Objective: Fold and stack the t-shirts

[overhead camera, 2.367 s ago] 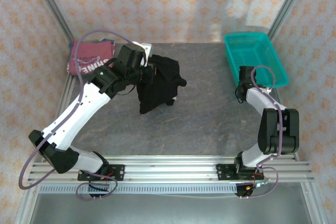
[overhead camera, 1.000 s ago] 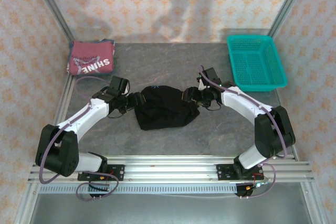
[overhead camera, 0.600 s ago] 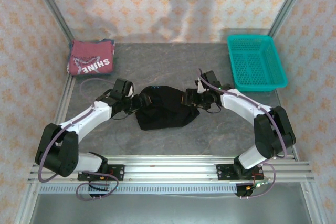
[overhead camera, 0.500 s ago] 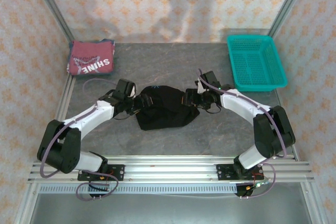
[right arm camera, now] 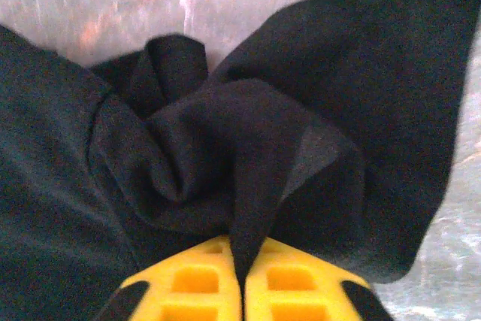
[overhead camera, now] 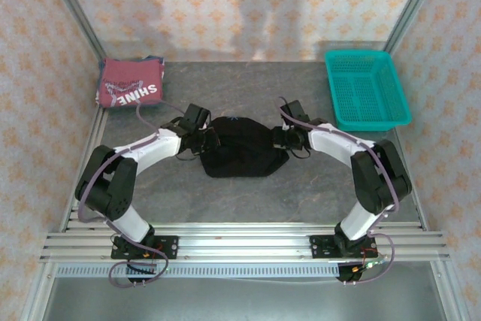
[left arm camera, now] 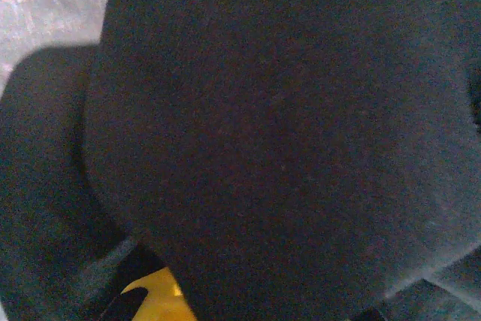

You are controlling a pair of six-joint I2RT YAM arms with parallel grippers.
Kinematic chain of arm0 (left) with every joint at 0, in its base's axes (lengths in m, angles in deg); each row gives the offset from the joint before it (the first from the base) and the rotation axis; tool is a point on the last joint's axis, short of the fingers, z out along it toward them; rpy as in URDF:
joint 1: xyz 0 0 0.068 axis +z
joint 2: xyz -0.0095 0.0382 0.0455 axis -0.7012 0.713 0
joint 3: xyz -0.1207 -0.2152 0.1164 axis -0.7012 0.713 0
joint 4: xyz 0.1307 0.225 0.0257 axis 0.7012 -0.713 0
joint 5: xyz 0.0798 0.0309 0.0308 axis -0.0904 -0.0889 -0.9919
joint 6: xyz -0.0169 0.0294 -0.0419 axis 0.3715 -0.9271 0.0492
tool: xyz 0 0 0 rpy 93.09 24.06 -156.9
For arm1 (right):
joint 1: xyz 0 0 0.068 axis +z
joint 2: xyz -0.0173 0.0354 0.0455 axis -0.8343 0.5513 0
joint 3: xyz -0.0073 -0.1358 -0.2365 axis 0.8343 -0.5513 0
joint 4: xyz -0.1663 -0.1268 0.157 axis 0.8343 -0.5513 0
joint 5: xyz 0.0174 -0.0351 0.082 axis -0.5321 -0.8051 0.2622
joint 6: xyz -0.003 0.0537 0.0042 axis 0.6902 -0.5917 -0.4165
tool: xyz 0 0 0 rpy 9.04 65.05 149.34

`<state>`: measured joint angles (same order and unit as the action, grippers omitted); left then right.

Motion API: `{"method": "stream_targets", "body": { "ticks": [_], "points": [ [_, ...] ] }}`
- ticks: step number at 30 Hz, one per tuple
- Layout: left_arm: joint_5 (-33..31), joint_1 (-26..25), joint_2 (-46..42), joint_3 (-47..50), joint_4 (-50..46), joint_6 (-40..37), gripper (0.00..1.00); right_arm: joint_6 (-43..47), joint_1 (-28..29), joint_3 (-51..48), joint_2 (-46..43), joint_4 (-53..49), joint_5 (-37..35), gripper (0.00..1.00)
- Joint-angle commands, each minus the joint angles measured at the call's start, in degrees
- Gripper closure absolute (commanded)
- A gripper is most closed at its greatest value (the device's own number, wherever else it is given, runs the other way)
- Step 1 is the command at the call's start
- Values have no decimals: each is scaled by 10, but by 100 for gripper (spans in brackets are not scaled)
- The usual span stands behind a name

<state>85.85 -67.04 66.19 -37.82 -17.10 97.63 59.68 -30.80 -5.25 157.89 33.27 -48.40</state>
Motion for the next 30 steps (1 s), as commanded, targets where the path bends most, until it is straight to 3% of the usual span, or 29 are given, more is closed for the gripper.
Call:
{"method": "stream_targets", "body": {
  "ticks": [1, 9, 14, 24, 30],
  "points": [
    [-66, -1, -56, -32, -50, -30, 100, 9, 1, 39, -67, -8, -84, 99],
    [-113, 5, -128, -135, -104, -69, 100, 43, 1, 114, -153, -68, -65, 99],
    [-144, 9, -162, -257, -153, -119, 100, 68, 0, 182, -187, -92, -61, 100],
    [-148, 8, -168, -491, -236, -224, 100, 79, 1, 307, -224, -102, -17, 100],
    [-140, 8, -194, -535, -252, -276, 100, 51, 0, 322, -261, -96, 28, 100]
  ]
}}
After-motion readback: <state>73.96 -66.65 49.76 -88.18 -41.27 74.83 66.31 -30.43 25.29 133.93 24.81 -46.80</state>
